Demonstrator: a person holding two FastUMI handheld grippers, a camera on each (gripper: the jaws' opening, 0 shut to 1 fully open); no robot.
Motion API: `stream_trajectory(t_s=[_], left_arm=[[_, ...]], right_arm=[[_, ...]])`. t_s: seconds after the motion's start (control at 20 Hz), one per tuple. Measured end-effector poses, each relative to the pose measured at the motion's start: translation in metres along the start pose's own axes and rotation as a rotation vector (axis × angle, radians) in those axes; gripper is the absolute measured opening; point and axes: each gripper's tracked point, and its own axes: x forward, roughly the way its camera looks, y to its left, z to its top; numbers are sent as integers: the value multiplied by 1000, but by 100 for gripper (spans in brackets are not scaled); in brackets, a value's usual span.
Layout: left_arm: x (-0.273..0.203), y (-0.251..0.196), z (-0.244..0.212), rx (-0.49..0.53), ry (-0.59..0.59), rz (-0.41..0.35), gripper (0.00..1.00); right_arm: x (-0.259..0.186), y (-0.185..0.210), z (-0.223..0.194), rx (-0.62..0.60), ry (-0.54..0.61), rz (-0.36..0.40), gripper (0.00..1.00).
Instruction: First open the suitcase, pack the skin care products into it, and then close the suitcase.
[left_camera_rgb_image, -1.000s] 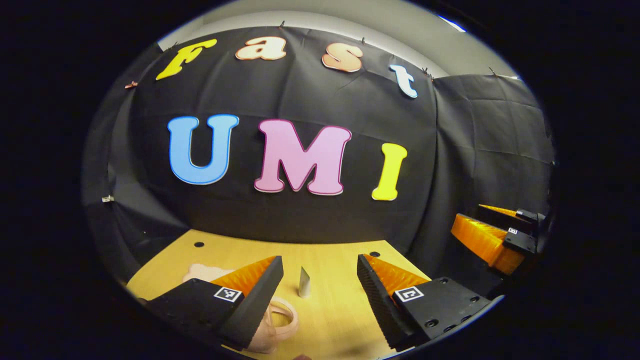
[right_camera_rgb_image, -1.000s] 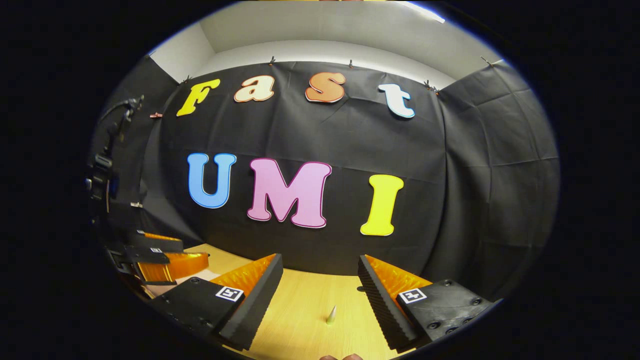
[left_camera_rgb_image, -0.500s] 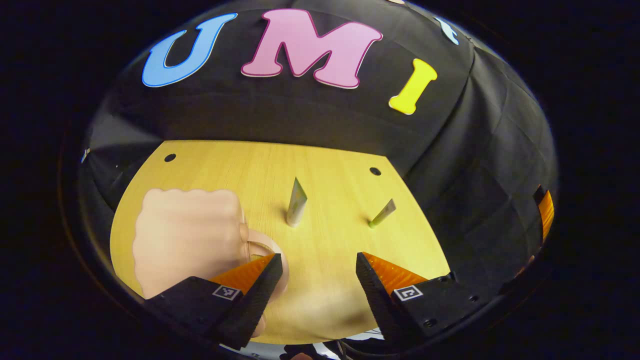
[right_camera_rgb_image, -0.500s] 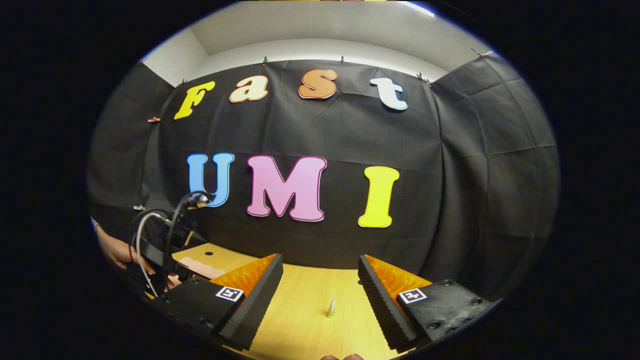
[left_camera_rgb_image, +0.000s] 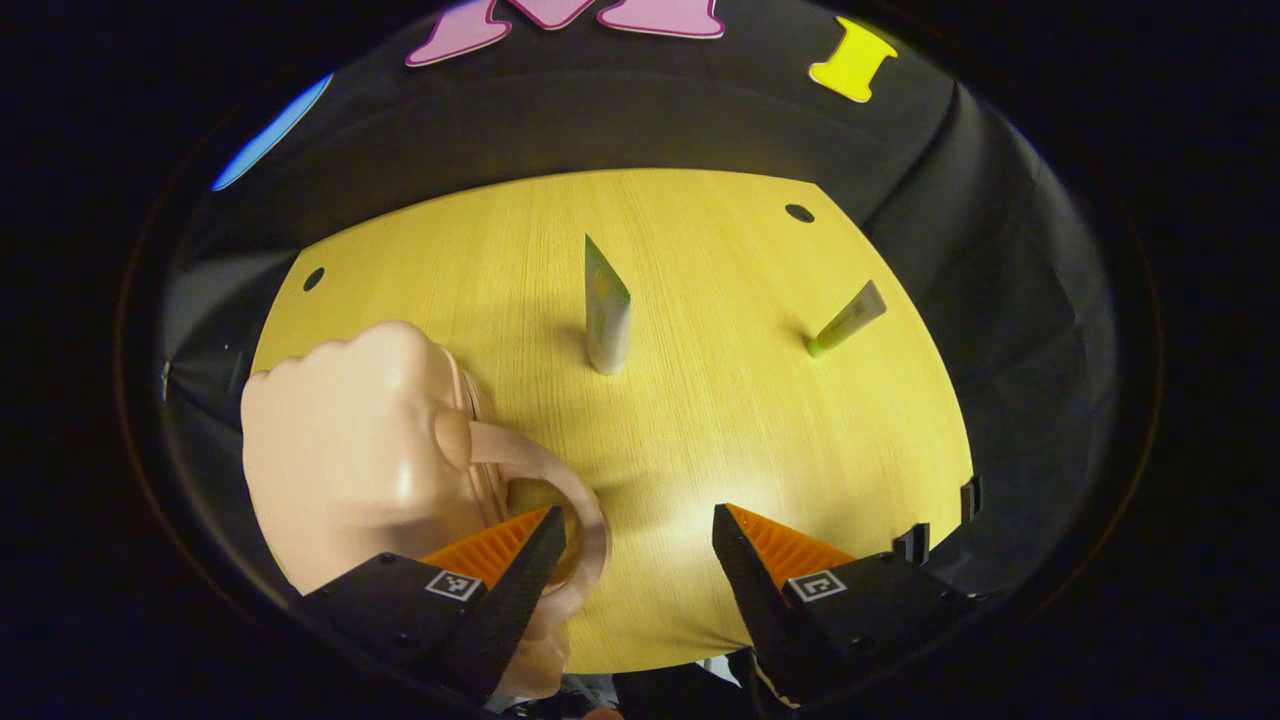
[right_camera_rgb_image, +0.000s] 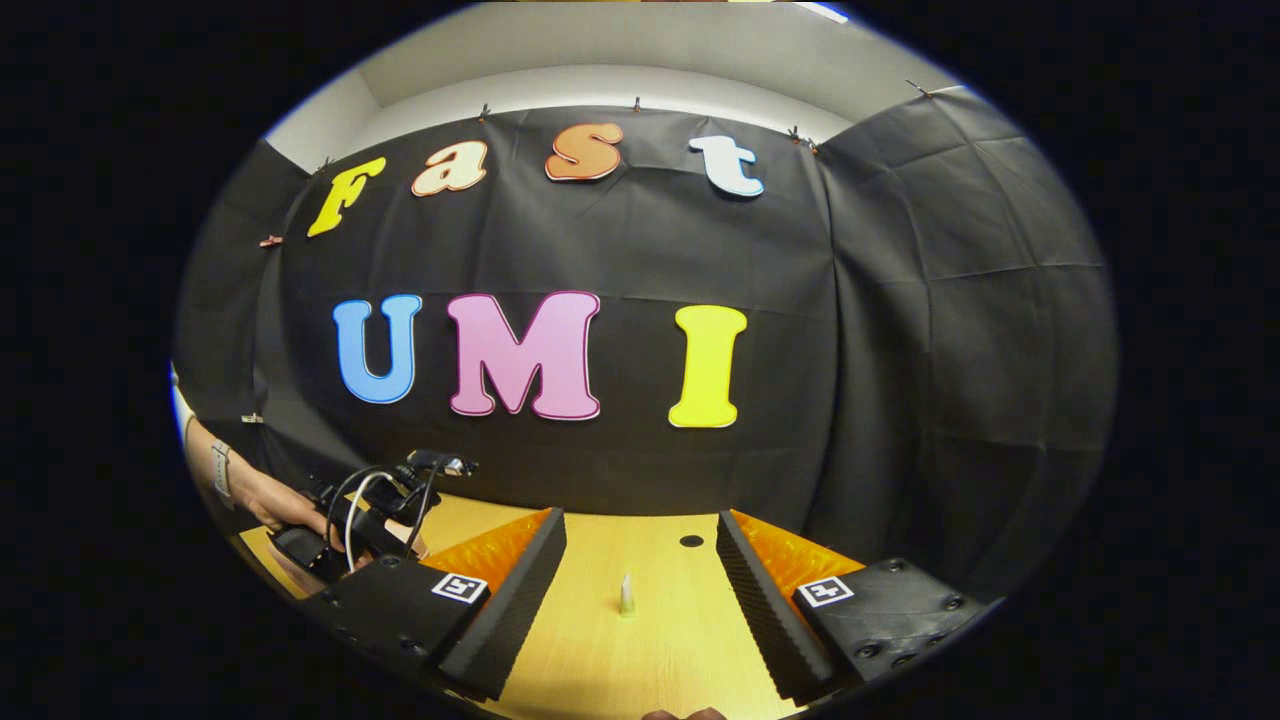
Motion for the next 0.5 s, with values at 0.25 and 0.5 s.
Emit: stream_trajectory(t_s=[0.25,0.5], left_arm=[[26,7,-4,-123,73,-21,95],[32,25,-9,-111,64,5,55]], right_arm=[[-4,-15,-6,10,22,-23,96],[-4,-22,-13,27,42,-31,94]])
